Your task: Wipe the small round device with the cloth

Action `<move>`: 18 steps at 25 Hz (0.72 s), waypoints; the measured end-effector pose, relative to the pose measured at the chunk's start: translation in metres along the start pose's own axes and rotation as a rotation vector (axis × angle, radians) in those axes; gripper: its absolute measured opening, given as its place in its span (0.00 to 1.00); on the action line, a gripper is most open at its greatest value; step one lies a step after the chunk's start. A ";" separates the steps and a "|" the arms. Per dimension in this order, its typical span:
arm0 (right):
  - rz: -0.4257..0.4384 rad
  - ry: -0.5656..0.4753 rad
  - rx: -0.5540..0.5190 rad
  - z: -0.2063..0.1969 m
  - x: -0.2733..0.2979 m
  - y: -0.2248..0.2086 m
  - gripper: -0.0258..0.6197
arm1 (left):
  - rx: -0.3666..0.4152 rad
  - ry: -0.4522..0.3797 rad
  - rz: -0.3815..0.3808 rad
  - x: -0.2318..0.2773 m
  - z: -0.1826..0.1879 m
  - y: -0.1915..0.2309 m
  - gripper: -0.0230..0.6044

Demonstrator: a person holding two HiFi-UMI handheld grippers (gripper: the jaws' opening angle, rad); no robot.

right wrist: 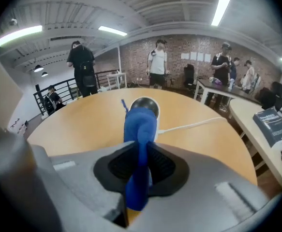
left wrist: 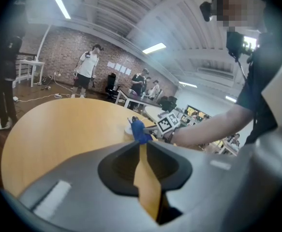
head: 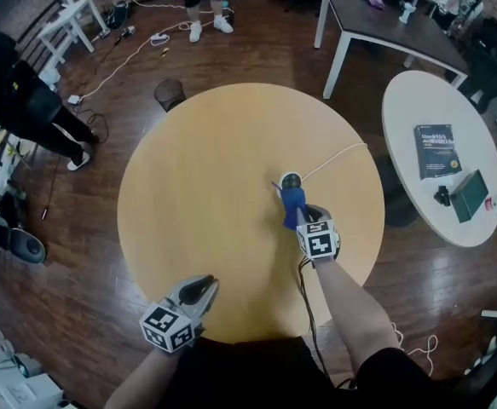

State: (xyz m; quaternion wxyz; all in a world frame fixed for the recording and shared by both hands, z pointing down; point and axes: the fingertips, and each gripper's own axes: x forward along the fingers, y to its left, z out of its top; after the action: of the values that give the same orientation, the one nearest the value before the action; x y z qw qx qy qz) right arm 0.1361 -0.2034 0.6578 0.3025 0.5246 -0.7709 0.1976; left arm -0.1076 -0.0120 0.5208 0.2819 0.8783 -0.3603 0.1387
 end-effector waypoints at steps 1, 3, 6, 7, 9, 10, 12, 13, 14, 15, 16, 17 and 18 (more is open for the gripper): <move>-0.034 -0.057 0.006 0.010 -0.007 -0.008 0.11 | 0.003 -0.003 0.002 0.000 0.001 -0.002 0.12; -0.103 -0.158 0.019 0.033 -0.018 -0.026 0.11 | 0.006 -0.005 0.007 0.000 0.001 -0.006 0.12; -0.157 -0.200 0.052 0.056 -0.019 -0.049 0.11 | 0.001 0.004 0.021 -0.004 -0.003 -0.009 0.12; -0.153 -0.181 0.065 0.058 -0.014 -0.053 0.11 | 0.000 0.009 0.026 -0.006 -0.006 -0.009 0.12; -0.114 -0.124 0.084 0.055 0.001 -0.051 0.11 | -0.001 0.018 0.039 -0.011 -0.010 -0.008 0.12; -0.090 -0.101 0.088 0.053 0.007 -0.048 0.11 | -0.002 0.020 0.048 -0.014 -0.011 -0.007 0.12; -0.060 -0.082 0.088 0.050 0.013 -0.040 0.11 | -0.007 0.018 0.070 -0.023 -0.012 -0.003 0.12; -0.057 -0.080 0.083 0.049 0.013 -0.037 0.11 | -0.010 0.015 0.081 -0.027 -0.012 -0.001 0.12; -0.058 -0.080 0.075 0.047 0.014 -0.035 0.11 | -0.013 0.013 0.089 -0.030 -0.011 0.001 0.12; -0.057 -0.079 0.067 0.046 0.014 -0.032 0.11 | -0.014 0.012 0.093 -0.032 -0.011 0.002 0.12; -0.054 -0.076 0.058 0.044 0.015 -0.030 0.11 | -0.014 0.014 0.094 -0.032 -0.012 0.003 0.12; -0.048 -0.072 0.050 0.042 0.016 -0.027 0.11 | -0.013 0.016 0.093 -0.032 -0.013 0.003 0.12; -0.041 -0.067 0.042 0.041 0.017 -0.023 0.11 | -0.012 0.018 0.090 -0.032 -0.014 0.002 0.12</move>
State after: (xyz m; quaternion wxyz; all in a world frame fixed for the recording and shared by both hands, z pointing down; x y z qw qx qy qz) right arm 0.1420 -0.2492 0.6386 0.2692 0.5526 -0.7656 0.1898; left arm -0.1321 0.0123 0.5184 0.2840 0.8581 -0.3979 0.1569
